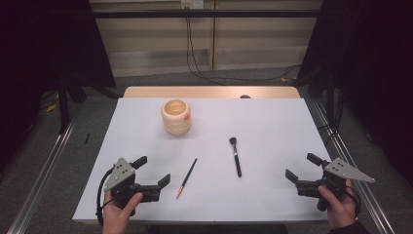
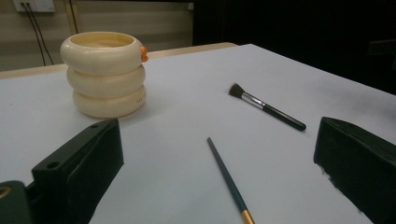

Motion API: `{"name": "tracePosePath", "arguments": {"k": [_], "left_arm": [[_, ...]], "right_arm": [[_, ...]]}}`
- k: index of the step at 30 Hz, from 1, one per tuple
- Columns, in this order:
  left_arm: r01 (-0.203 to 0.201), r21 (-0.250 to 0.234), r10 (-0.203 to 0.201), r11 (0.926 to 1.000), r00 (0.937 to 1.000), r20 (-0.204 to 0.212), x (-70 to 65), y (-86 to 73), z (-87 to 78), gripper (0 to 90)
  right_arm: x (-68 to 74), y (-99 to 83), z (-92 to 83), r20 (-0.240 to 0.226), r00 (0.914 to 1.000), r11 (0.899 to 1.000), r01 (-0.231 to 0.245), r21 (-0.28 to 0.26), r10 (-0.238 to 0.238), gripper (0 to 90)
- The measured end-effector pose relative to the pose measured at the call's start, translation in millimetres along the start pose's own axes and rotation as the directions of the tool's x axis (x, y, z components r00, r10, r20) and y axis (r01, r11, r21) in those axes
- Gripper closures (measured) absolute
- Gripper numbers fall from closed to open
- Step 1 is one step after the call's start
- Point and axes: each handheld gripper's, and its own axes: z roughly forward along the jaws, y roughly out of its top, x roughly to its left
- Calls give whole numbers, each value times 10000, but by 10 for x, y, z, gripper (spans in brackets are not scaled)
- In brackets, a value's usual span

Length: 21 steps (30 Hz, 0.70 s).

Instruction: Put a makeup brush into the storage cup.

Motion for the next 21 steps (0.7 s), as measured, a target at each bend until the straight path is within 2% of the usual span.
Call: {"name": "tracePosePath", "arguments": {"k": [3, 6, 9, 11, 13, 17, 21], "left_arm": [[-161, 98, 160, 9998, 9999, 15, -7, 42, 59, 19], [-356, 194, 349, 9992, 9989, 324, -13, 78, 105, 20], [-436, 202, 432, 9988, 9988, 240, -7, 106, 129, 22], [-443, 132, 438, 9989, 9984, 356, -13, 143, 147, 23], [-666, 91, 662, 9977, 9971, 375, -40, 197, 171, 23], [-809, -67, 812, 9967, 9945, 655, -83, 316, 251, 25], [-1019, 139, 1003, 9947, 9911, 872, -117, 355, 330, 30]], "right_arm": [[0, 0, 0, 15, 10000, 9999, -95, -62, 96, 2], [11, 5, 7, -87, 10000, 10000, -27, -40, 27, 2], [12, 4, 8, -111, 9999, 10000, -31, -63, 30, 1], [6, 4, 6, -86, 10000, 10000, -37, -89, 37, 0], [5, 5, 6, -92, 9999, 9999, -55, -86, 54, 0], [15, 7, 5, -157, 9999, 10000, -38, -36, 37, 0], [15, 7, 4, -102, 9999, 10000, -21, -94, 20, 0]]}}
